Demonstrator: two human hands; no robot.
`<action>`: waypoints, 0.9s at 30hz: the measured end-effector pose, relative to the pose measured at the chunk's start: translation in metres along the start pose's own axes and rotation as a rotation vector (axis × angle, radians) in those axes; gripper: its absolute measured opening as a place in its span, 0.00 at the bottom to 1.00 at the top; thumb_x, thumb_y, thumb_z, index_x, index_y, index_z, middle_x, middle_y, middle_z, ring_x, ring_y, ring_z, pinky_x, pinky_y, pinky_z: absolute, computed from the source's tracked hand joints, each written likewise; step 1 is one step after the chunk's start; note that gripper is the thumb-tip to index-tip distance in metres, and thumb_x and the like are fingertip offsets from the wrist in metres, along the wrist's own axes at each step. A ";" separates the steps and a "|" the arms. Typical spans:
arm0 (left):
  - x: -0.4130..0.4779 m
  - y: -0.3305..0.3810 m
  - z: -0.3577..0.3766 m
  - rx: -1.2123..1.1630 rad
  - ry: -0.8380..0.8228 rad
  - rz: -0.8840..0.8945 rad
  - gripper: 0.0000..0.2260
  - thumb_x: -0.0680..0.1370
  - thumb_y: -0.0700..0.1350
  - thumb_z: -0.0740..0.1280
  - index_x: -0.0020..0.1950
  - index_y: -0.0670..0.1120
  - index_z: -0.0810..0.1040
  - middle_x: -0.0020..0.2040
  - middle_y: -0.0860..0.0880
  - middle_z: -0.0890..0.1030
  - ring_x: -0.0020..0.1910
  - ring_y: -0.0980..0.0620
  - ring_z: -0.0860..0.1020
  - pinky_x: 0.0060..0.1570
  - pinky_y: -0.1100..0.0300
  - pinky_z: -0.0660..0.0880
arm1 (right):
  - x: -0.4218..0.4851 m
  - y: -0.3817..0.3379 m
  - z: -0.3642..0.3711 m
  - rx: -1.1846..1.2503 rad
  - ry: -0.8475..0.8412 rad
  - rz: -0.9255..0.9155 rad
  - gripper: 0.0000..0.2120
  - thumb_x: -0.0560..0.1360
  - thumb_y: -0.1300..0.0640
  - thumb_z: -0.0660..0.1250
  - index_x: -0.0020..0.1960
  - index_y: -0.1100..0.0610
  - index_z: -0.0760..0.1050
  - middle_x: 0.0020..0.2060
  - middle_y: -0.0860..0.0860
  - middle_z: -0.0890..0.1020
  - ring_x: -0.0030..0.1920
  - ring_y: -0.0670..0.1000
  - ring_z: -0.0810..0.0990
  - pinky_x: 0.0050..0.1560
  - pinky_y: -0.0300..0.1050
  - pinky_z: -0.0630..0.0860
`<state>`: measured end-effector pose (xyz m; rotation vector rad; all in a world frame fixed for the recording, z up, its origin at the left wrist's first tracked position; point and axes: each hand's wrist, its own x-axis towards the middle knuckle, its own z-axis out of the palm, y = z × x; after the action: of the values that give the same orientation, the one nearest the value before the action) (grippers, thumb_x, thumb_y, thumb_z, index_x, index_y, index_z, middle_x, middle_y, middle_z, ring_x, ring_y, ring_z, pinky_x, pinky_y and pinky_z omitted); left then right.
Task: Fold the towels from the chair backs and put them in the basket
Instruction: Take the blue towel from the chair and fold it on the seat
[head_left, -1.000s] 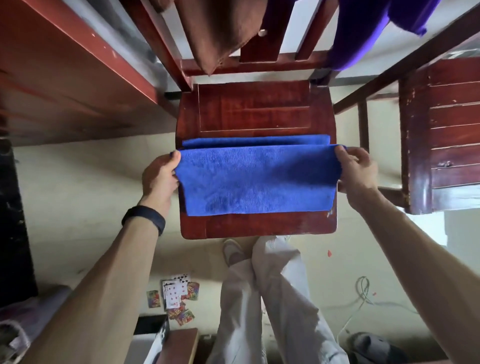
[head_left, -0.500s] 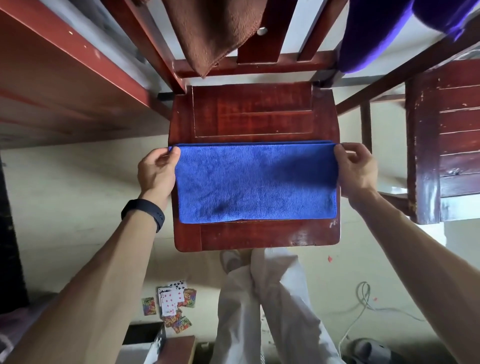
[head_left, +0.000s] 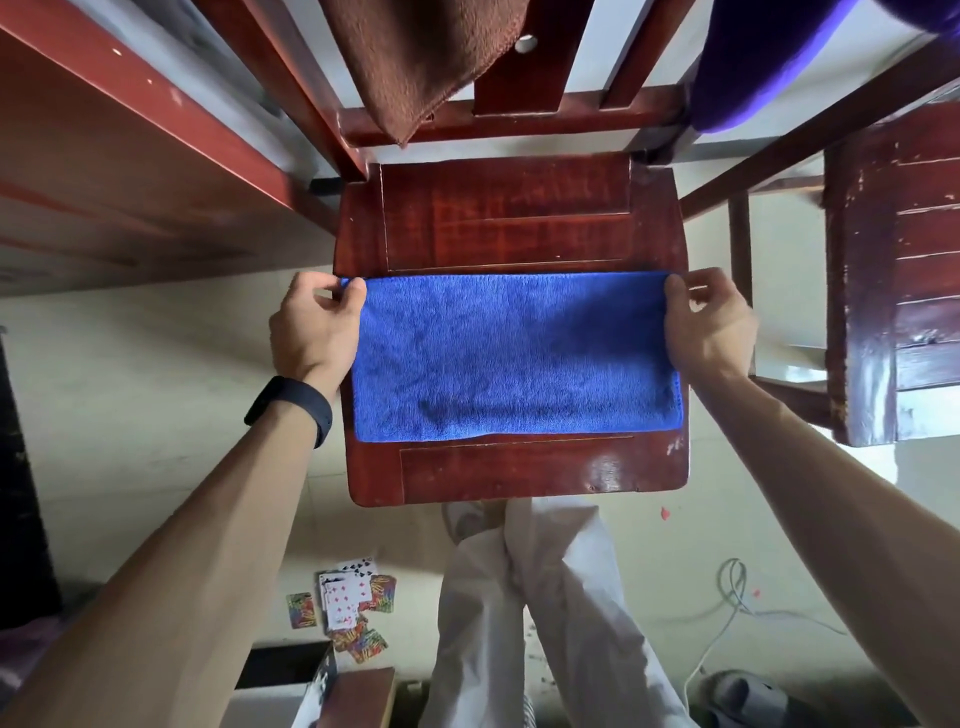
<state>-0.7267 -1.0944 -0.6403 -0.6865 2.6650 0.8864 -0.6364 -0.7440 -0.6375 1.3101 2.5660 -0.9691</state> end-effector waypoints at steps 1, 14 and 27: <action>-0.004 0.001 0.000 0.052 0.018 0.024 0.13 0.74 0.60 0.66 0.51 0.53 0.76 0.42 0.55 0.81 0.48 0.47 0.80 0.45 0.58 0.74 | -0.003 0.000 0.001 0.014 0.024 0.000 0.12 0.79 0.46 0.63 0.54 0.54 0.76 0.38 0.41 0.77 0.45 0.51 0.77 0.45 0.39 0.66; -0.085 -0.035 0.065 0.579 -0.026 0.595 0.32 0.78 0.65 0.56 0.80 0.56 0.55 0.81 0.44 0.52 0.79 0.37 0.50 0.73 0.36 0.52 | -0.078 0.009 0.065 -0.560 -0.082 -0.671 0.31 0.81 0.34 0.53 0.81 0.44 0.57 0.81 0.51 0.55 0.81 0.55 0.52 0.77 0.66 0.48; -0.036 0.012 0.054 0.755 -0.151 0.935 0.36 0.73 0.64 0.60 0.80 0.58 0.56 0.82 0.46 0.52 0.80 0.42 0.51 0.74 0.33 0.49 | -0.125 0.067 0.036 -0.607 -0.152 -0.451 0.47 0.71 0.21 0.54 0.82 0.46 0.52 0.82 0.53 0.50 0.82 0.56 0.47 0.75 0.71 0.49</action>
<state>-0.6968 -1.0402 -0.6635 0.8016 2.7928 -0.0088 -0.5148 -0.8230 -0.6545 0.4969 2.7504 -0.2526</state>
